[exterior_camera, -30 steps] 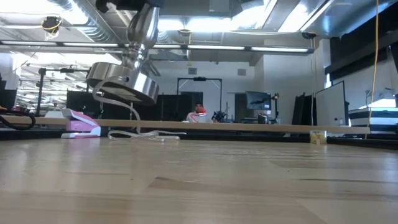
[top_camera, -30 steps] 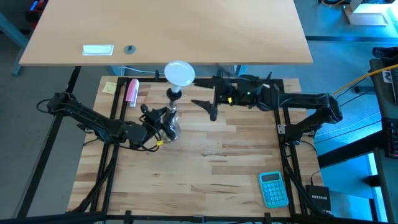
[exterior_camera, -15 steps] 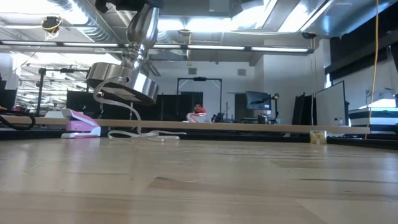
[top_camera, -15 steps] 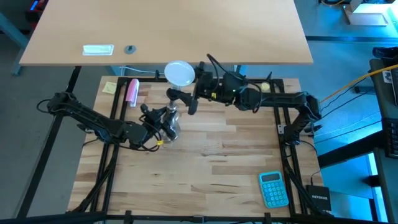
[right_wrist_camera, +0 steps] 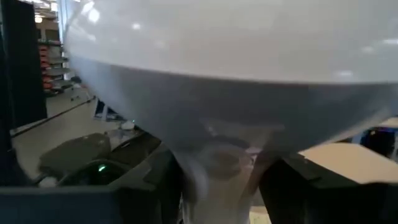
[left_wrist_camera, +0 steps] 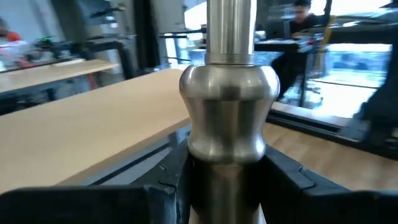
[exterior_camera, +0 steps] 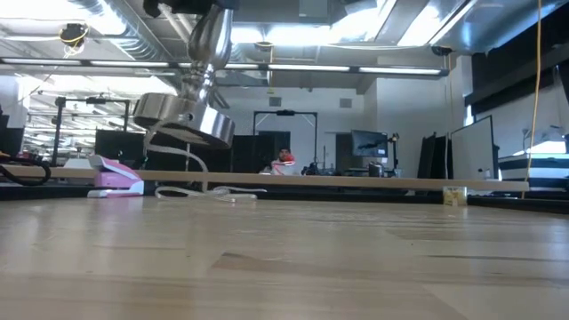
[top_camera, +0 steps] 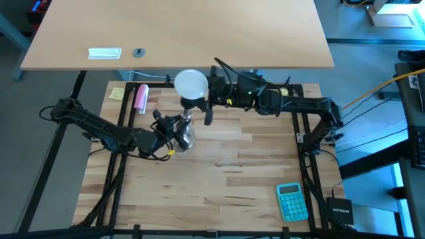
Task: Screw lightbulb
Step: Remove the lightbulb from the desk lamp
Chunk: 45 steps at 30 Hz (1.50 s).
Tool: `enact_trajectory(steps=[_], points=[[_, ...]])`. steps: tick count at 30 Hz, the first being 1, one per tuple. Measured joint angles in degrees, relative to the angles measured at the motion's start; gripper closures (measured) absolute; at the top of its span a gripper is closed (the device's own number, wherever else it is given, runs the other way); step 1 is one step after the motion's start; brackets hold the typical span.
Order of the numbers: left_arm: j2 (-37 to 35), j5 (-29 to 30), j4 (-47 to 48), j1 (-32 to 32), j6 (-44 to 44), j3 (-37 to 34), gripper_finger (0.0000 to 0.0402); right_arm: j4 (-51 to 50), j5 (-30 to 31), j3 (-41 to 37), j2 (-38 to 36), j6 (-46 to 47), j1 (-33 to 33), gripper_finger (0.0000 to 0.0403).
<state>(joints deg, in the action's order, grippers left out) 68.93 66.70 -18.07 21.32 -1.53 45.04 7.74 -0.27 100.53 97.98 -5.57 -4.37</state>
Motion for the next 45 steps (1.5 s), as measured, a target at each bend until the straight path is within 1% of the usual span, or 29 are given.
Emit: enact_trajectory(steps=[1,3,4,5,6,7,10,11,12,13,14,15,17,19,22,24,25,28,30,32,36,39,42,45], points=[[-0.02,-1.55,-0.56,0.15,0.47,0.0,0.028,-1.05,-0.63,0.0,-0.44,0.19,-0.06,0.0234],[-0.44,-5.37,-1.41,0.65,2.37,0.02,0.028,-3.07,-4.27,0.0,-1.73,0.53,-0.06,0.0235],[-0.82,-8.17,-1.32,0.95,3.13,0.02,0.028,-4.03,-7.72,0.0,-2.35,1.02,-0.06,0.0236],[-1.31,-11.63,-1.24,1.33,3.6,0.02,0.028,-5.17,-12.63,0.0,-3.12,1.58,-0.16,0.0236],[-1.63,-16.5,-1.16,1.83,4.19,0.02,0.028,-6.4,-19.52,0.0,-3.88,1.92,-0.57,0.0237],[-1.98,-21.67,-1.2,2.18,5.12,0.04,0.028,-7.22,-28.73,0.0,-4.55,1.92,-1.09,0.0238],[-2.55,-37.3,-0.72,2.7,6.48,-0.01,0.028,-5.7,-60.18,0.04,-5.04,2.16,-2.23,0.024],[-2.67,-42.31,-0.36,2.74,6.62,-0.17,0.028,-4.62,-68.75,0.04,-5.17,3.49,-2.2,0.024],[-2.69,-46.7,-1.21,2.64,6.5,-0.17,0.028,-2.26,-72.28,0.13,-5.36,5.28,-1.94,0.024],[-2.69,-50.03,-2.43,2.41,5.69,-0.15,0.028,-1.06,-72.37,0.28,-5.58,6.88,-1.36,0.024],[-2.78,-51.22,-3.13,2.21,4.81,-0.1,0.028,-0.82,-71.27,0.35,-5.67,7.52,-1.13,0.024],[-2.91,-51.17,-3.87,2.11,4.8,0.0,0.028,-0.89,-69.71,0.35,-5.68,7.7,-1.03,0.024],[-2.93,-49.08,-4.45,1.71,5.29,0.09,0.028,-1.49,-67.43,0.18,-5.29,7.99,-0.77,0.024],[-2.93,-44.14,-3.02,1.65,5.5,0.07,0.028,-3.83,-64.69,0.07,-5.2,8.44,-1.08,0.024],[-3.14,-34.37,-0.48,2.29,5.13,0.02,0.028,-13.1,-58.78,0.09,-7.15,7.76,-2.14,0.024],[-3.26,-28.68,0.48,2.8,4.91,-0.22,0.028,-22.31,-52.35,0.24,-8.59,4.97,-2.22,0.024],[-3.26,-27.36,0.08,2.78,4.93,-0.77,0.028,-27.55,-47.4,0.24,-9.27,2.7,-2.21,0.024],[-2.32,-25.37,-5.47,1.22,4.83,-3.94,0.028,-40.66,-32.84,0.1,-10.05,-3.82,-1.99,0.024],[-1.66,-24.98,-10.31,-0.38,3.89,-6.78,0.028,-45.32,-26.93,-0.96,-10.32,-5.18,-1.35,0.024],[-0.97,-24.82,-14.43,-1.96,2.33,-9.56,0.028,-45.84,-24.17,-3.61,-10.76,-5.35,-1.37,0.024],[0.99,-24.74,-21.19,-4.96,0.79,-14.94,0.028,-44.67,-21.36,-11.27,-10.83,-5.36,-1.33,0.024],[2.2,-25.35,-26.46,-7.36,1.17,-16.71,0.028,-42.07,-18.12,-16.3,-11.11,-5.15,-1.31,0.024],[2.94,-26.18,-26.78,-9.86,1.77,-17.37,0.028,-40.23,-15.0,-20.81,-11.4,-4.9,-1.31,0.024],[4.17,-29.11,-25.77,-11.88,0.9,-18.39,0.028,-39.58,-11.0,-25.39,-11.33,-3.51,-1.31,0.024]])
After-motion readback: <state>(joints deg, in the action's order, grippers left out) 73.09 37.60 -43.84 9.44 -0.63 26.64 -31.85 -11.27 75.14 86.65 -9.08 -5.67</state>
